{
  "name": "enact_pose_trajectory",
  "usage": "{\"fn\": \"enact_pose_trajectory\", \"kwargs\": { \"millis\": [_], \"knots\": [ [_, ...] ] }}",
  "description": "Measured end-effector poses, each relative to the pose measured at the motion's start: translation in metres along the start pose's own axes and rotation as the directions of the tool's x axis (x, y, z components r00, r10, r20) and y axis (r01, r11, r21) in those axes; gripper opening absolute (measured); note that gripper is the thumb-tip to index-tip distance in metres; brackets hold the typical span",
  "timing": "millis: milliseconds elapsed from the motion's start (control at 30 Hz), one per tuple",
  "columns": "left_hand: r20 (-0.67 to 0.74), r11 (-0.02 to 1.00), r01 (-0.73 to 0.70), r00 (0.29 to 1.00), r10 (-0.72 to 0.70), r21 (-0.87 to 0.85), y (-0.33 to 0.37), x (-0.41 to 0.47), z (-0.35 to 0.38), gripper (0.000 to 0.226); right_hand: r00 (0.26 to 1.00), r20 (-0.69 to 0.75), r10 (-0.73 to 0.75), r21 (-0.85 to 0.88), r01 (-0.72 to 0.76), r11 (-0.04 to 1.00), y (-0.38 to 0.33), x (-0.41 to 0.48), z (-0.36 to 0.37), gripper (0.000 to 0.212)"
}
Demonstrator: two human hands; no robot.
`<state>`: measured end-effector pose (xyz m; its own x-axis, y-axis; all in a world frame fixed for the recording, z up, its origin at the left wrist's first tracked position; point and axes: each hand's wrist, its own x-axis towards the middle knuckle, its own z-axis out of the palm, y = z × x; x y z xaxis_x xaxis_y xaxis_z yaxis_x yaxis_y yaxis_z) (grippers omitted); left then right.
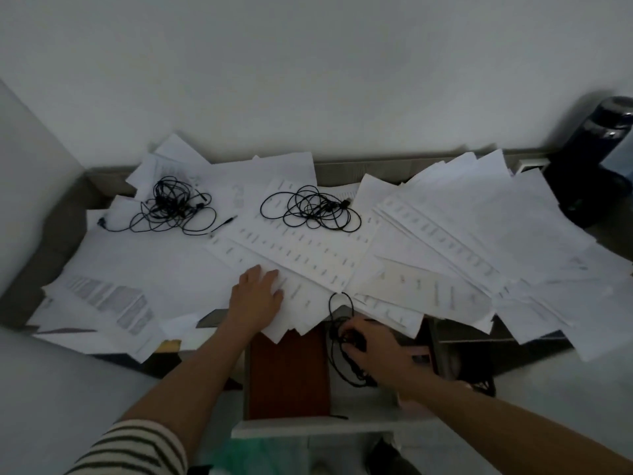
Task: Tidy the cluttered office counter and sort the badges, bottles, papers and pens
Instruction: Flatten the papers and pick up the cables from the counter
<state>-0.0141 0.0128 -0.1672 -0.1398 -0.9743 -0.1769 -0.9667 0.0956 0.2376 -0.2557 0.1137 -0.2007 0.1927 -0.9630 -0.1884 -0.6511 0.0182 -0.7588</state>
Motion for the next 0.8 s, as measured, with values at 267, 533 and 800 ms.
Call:
{"fn": "enact_pose_trajectory", "kwargs": {
  "millis": [267, 533, 800],
  "knots": [
    [0.006, 0.999, -0.005, 1.000, 0.005, 0.045, 0.000, -0.001, 0.001, 0.051, 0.926, 0.248, 0.285, -0.271, -0.216, 0.938, 0.036, -0.008, 0.037, 0.042],
    [0.047, 0.999, -0.006, 0.999, 0.004, 0.039, 0.000, 0.008, -0.011, 0.051, 0.995, -0.018, -0.097, -0.388, 0.082, 0.918, -0.034, -0.006, -0.049, 0.027],
    [-0.036, 0.994, 0.101, 0.994, -0.102, -0.042, 0.024, 0.050, -0.042, 0.054, 0.978, -0.207, -0.027, -0.358, -0.050, 0.932, -0.028, 0.097, -0.126, 0.049]
  ]
}}
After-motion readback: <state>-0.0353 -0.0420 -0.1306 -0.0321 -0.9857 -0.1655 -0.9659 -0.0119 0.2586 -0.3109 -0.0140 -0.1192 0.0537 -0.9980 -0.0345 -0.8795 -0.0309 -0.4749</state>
